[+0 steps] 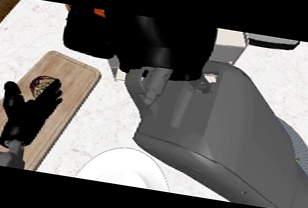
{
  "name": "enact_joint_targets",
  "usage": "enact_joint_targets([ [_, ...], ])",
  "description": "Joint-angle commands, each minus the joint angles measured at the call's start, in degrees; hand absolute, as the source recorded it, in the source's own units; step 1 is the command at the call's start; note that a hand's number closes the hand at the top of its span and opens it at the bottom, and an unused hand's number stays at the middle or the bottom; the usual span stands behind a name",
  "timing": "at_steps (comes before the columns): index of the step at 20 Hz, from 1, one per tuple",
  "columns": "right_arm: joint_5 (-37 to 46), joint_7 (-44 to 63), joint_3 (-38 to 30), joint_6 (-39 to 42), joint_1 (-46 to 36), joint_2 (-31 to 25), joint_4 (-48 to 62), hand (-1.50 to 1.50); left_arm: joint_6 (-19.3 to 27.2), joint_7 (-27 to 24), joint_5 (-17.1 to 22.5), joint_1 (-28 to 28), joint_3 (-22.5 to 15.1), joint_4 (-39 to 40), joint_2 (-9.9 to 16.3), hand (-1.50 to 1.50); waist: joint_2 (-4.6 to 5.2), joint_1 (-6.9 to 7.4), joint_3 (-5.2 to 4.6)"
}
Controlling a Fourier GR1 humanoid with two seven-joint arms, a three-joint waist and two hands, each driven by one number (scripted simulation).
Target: Pick the squash from the placemat and place it in the tiered shelf
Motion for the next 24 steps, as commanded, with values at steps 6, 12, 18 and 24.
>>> enact_joint_targets([
  [6, 0.0, -1.55, -8.24, 2.98, -5.2, -0.73, 11.43, 1.5, -0.91, 1.67, 0.04, 3.47, -0.75, -4.22, -0.05, 0.0, 0.22, 0.4, -0.11],
  [12, -3.26, -16.9, -12.99, 4.9, -7.76, -5.31, 27.41, 1.5, -1.11, 2.73, 0.18, 1.87, -0.42, -2.95, -0.1, 0.0, 0.71, 1.21, -0.15],
  [18, -0.77, -20.06, -13.6, 4.24, -11.27, -4.19, 33.65, 1.5, -0.22, 2.25, -1.15, 1.69, -0.64, -3.11, -0.79, 0.0, 0.52, 0.89, -0.13],
  [24, 1.68, -26.99, -15.36, -2.76, -10.6, -3.21, 43.03, 1.5, -0.95, 2.73, -0.38, -1.39, 0.96, 0.8, -0.35, 0.0, 0.72, 0.78, -0.15],
])
